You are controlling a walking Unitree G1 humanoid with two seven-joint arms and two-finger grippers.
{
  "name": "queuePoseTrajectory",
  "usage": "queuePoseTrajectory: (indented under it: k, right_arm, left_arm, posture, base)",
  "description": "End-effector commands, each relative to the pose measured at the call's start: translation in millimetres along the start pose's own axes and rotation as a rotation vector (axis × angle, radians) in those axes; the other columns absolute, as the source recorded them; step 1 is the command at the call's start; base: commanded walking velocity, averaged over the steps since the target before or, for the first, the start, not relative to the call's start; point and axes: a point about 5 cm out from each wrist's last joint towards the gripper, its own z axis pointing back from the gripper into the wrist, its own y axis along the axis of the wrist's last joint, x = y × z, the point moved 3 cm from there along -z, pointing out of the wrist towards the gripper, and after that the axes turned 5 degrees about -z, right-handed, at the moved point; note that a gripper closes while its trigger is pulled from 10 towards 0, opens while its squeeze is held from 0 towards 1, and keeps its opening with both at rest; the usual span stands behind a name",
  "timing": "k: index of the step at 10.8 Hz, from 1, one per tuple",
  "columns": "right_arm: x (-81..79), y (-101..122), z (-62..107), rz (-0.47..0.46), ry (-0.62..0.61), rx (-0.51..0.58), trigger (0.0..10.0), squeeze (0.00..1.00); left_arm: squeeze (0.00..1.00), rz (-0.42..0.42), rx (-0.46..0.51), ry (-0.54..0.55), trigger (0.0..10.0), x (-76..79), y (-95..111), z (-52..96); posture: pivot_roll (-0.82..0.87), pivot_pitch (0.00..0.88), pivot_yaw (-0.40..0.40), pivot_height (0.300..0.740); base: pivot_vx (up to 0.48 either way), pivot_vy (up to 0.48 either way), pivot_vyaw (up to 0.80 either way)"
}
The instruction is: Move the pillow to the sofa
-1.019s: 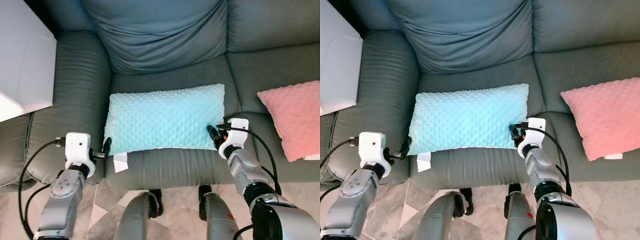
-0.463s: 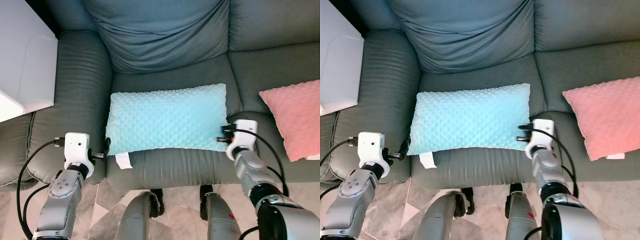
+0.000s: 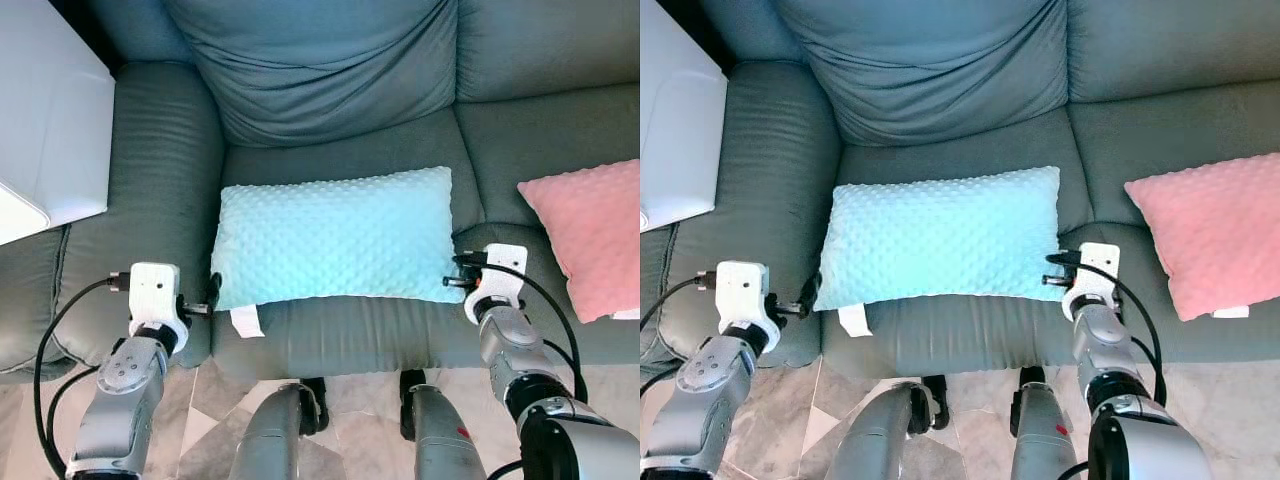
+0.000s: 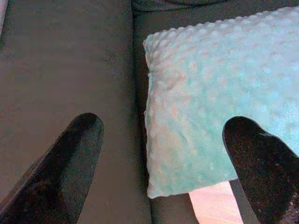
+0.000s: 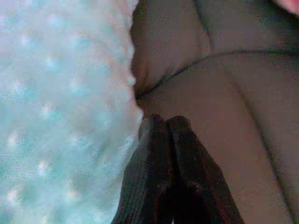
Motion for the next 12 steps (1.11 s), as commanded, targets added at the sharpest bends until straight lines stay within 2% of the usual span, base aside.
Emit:
queuePoseTrajectory:
  k: [1,3,5,6,7,8,9,10,12]
  right_arm:
    - [2.2,-12,5.2,-0.003,-0.022,-0.022,0.0,0.00]
    - [-0.7,3,3.6,0.013,-0.062,0.072,0.0,0.00]
    - [-29.2,43,1.1,0.026,0.036,0.259,0.0,0.00]
    - [-44.7,64,0.1,-0.004,0.100,0.331,0.0,0.00]
    - [-49.8,68,-1.1,-0.029,0.125,0.339,0.0,0.00]
    - [-68.5,71,-4.6,-0.092,0.231,0.318,0.4,0.00]
    - [-78.2,73,-6.9,-0.148,0.288,0.297,0.0,0.00]
    - [-97.6,75,-8.2,-0.230,0.404,0.254,0.0,0.00]
    - [-117.0,67,-7.1,-0.284,0.510,0.187,0.0,0.00]
  left_arm:
    - [0.00,-0.014,-0.057,0.036,10.0,-11.0,-15,8.1]
    - [0.00,-0.043,-0.122,0.053,10.0,-12.9,-30,8.4]
    - [0.00,-0.011,-0.088,0.017,10.0,5.8,-22,-3.9]
    - [0.00,-0.016,-0.076,0.000,10.0,12.0,-19,-5.7]
    - [0.00,-0.016,-0.078,0.001,10.0,12.0,-20,-5.0]
    - [0.00,-0.019,-0.084,0.007,10.0,9.1,-23,-0.8]
    - [0.00,-0.022,-0.085,0.012,10.0,6.5,-23,1.6]
    - [0.00,-0.033,-0.087,0.025,10.0,0.0,-23,5.8]
    - [0.00,-0.037,-0.089,0.031,10.0,-2.3,-23,8.2]
  posture:
    - [0.09,0.467,0.242,0.740]
    - [0.06,0.461,0.230,0.740]
    - [0.03,0.452,0.218,0.740]
    - [0.03,0.448,0.218,0.740]
    - [0.03,0.449,0.220,0.740]
    - [0.05,0.444,0.223,0.740]
    - [0.07,0.448,0.227,0.740]
    - [0.09,0.456,0.231,0.740]
    - [0.10,0.474,0.233,0.740]
  base:
    - [0.000,0.000,0.00]
    - [0.000,0.000,0.00]
    - [0.000,0.000,0.00]
    - [0.000,0.000,0.00]
    - [0.000,0.000,0.00]
    - [0.000,0.000,0.00]
    - [0.000,0.000,0.00]
    - [0.000,0.000,0.00]
    - [0.000,0.000,0.00]
